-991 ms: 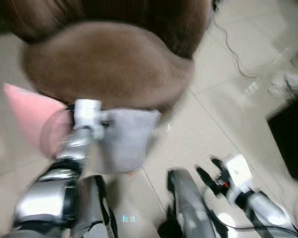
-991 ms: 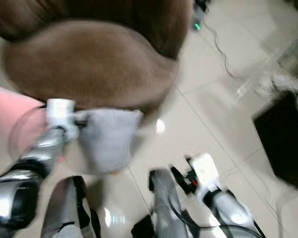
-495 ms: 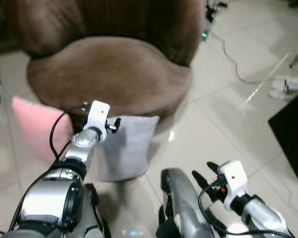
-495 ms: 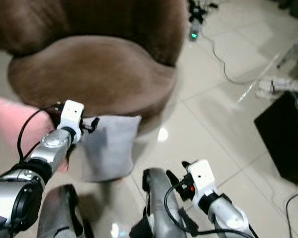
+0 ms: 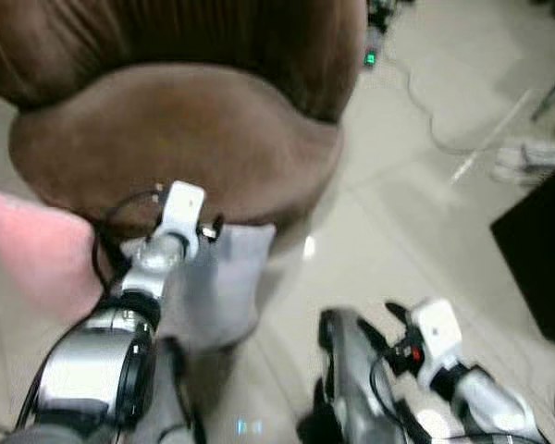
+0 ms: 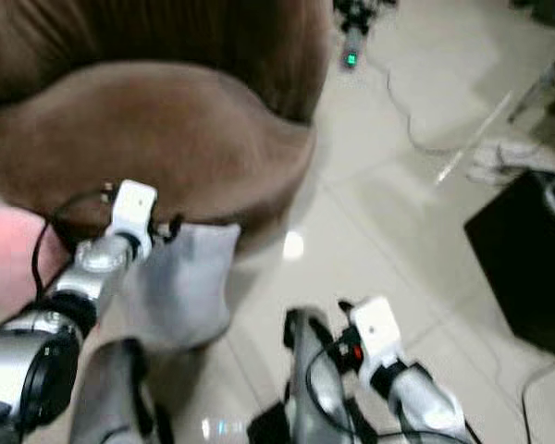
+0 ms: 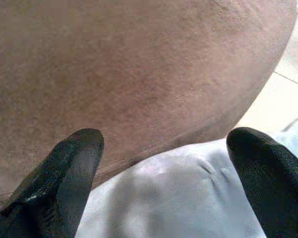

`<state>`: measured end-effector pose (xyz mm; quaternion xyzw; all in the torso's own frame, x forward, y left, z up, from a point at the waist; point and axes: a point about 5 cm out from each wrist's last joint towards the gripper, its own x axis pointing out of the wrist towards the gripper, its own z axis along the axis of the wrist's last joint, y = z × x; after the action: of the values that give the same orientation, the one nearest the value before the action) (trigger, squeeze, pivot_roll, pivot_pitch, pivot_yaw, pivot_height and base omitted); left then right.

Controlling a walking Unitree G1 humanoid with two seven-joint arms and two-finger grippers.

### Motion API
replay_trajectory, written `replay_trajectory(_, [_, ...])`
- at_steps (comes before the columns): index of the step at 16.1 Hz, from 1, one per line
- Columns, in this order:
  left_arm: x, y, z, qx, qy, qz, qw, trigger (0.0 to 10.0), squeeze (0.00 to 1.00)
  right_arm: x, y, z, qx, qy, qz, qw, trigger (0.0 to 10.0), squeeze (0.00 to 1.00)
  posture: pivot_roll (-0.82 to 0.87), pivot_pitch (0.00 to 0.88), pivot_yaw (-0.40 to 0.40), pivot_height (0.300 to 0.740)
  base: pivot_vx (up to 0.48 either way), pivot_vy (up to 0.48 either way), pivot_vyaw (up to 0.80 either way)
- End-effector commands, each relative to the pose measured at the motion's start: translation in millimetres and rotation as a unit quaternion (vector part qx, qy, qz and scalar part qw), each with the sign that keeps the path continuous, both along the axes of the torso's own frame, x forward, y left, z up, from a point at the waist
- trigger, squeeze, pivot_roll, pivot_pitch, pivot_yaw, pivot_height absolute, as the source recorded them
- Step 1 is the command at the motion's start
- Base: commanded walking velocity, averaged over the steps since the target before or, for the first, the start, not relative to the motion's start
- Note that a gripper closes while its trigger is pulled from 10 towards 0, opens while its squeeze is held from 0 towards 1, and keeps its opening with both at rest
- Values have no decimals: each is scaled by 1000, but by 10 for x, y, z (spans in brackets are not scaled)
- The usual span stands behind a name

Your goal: Move the pillow to the sofa from floor

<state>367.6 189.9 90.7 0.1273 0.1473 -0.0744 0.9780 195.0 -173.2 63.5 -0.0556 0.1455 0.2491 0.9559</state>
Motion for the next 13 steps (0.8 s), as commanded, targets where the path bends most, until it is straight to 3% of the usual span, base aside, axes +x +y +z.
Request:
replay_trajectory(1, [-8,136,16,8,9,9,1000,10000,0,-42,-28,-4,0,5,-5,1000,10000,0,-320,215,-57,520,0,0,0])
replay_trajectory(4, [-57,349,-2,55,46,-6,997,10000,0,-45,-43,79,2,-4,-1,1000,10000,0,-333,226,-60,520,0,0,0])
replay_trajectory(6, [-141,520,-79,109,82,-4,991,10000,0,-35,-99,180,-5,-17,-2,1000,10000,0,-347,228,-64,520,0,0,0])
replay_trajectory(8, [-172,580,-106,133,93,2,987,10000,0,-56,-132,211,-8,-19,-5,1000,10000,0,-361,234,-69,520,0,0,0])
replay_trajectory(12, [-215,498,-223,188,116,-22,975,10000,0,-183,-95,297,-7,-17,-1,1000,10000,0,-398,263,-88,520,0,0,0])
replay_trajectory(13, [-229,386,-292,200,123,-39,971,10000,0,-270,-92,332,-7,-12,0,1000,10000,0,-437,285,-101,520,0,0,0])
